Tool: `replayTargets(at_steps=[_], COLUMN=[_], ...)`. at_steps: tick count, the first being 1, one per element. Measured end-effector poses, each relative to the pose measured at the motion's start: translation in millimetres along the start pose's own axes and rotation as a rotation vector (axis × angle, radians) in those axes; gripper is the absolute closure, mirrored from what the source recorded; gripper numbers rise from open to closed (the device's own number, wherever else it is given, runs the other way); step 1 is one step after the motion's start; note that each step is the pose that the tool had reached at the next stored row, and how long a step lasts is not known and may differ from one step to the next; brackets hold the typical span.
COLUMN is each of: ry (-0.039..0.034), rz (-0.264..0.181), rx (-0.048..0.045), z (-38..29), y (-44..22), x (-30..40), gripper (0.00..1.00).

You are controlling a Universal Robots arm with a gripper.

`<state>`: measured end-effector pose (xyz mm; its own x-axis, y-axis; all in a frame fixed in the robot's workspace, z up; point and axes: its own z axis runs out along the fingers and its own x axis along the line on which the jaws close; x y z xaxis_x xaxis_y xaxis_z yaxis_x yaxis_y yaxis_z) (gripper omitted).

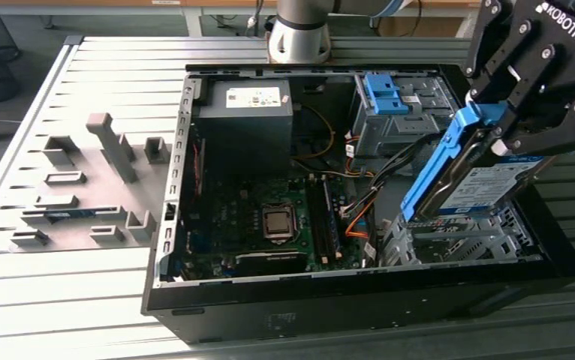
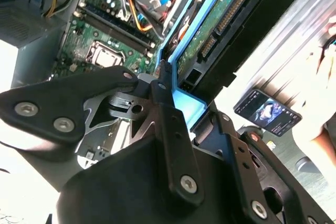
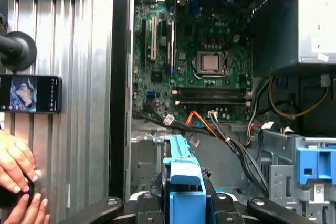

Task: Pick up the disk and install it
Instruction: 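Insert the disk into the insertion slot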

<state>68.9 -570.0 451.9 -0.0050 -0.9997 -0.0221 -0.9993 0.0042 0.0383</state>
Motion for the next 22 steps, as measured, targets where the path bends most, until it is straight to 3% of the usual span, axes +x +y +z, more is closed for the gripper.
replayTargets(at_steps=[3, 11, 18, 22], ry=[0.0, -0.0001, -0.0002, 0.0002], rz=[0.0, 0.0, 0.001, 0.001], rx=[0.0, 0.0002, 0.0002, 0.0002], z=[4.2, 16.1, 24.5, 25.0], y=[-6.1, -10.4, -11.3, -11.3], x=[0.1, 0.3, 0.8, 0.9], gripper=[0.64, 0.64, 0.64, 0.64])
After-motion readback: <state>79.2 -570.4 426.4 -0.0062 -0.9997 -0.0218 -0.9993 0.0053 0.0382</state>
